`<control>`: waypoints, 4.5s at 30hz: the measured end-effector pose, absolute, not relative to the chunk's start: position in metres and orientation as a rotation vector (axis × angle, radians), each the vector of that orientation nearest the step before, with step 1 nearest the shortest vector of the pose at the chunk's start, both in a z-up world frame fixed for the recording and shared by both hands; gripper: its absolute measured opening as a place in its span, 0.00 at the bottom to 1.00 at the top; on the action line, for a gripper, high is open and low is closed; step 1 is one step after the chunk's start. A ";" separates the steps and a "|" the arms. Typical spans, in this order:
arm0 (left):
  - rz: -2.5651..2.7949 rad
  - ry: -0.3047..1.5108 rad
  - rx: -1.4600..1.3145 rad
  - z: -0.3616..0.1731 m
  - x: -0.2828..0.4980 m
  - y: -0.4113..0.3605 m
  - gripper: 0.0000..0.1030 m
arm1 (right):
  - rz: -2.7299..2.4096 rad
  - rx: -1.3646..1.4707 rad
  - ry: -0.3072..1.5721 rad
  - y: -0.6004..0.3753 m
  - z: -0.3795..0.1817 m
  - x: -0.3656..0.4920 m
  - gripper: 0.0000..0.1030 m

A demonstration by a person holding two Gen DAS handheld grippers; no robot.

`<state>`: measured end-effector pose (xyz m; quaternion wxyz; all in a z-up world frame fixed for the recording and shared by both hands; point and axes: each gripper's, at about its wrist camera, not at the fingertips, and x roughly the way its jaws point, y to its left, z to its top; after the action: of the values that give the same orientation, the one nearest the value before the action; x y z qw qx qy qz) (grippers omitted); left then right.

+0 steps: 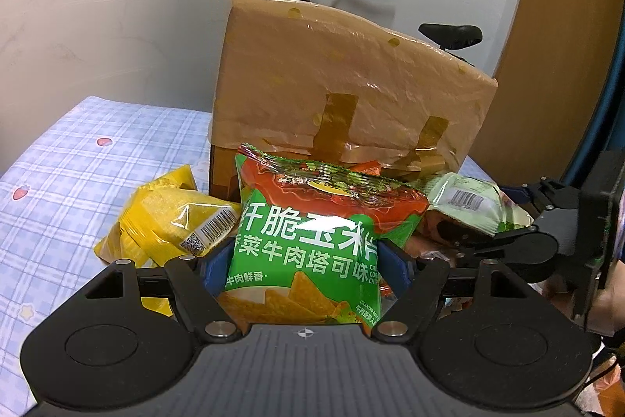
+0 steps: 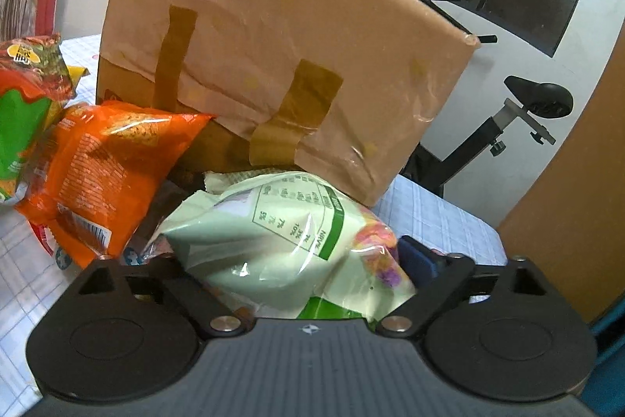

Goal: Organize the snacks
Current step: 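Grasp the green corn chip bag with left tool while right grasps pale green bag, then lift both bags over the box and release them inside with both tools, then grasp the yellow bag with left tool while right grasps the orange bag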

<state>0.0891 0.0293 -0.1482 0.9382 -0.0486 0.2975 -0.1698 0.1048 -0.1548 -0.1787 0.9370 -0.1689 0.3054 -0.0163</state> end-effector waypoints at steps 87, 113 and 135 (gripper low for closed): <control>-0.322 0.360 -0.021 -0.015 0.216 0.001 0.77 | 0.120 0.476 0.328 -0.269 -0.005 0.218 0.69; -0.336 0.474 0.054 -0.026 0.259 -0.007 0.89 | 0.037 0.452 0.470 -0.260 -0.034 0.244 0.84; -0.287 0.476 -0.019 -0.031 0.156 0.067 0.89 | 0.092 0.190 0.351 -0.241 -0.028 0.138 0.91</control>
<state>0.1563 0.0666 -0.0312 0.9616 -0.0093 0.2352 -0.1415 0.1379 -0.2405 -0.0278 0.9791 0.0943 0.1743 0.0458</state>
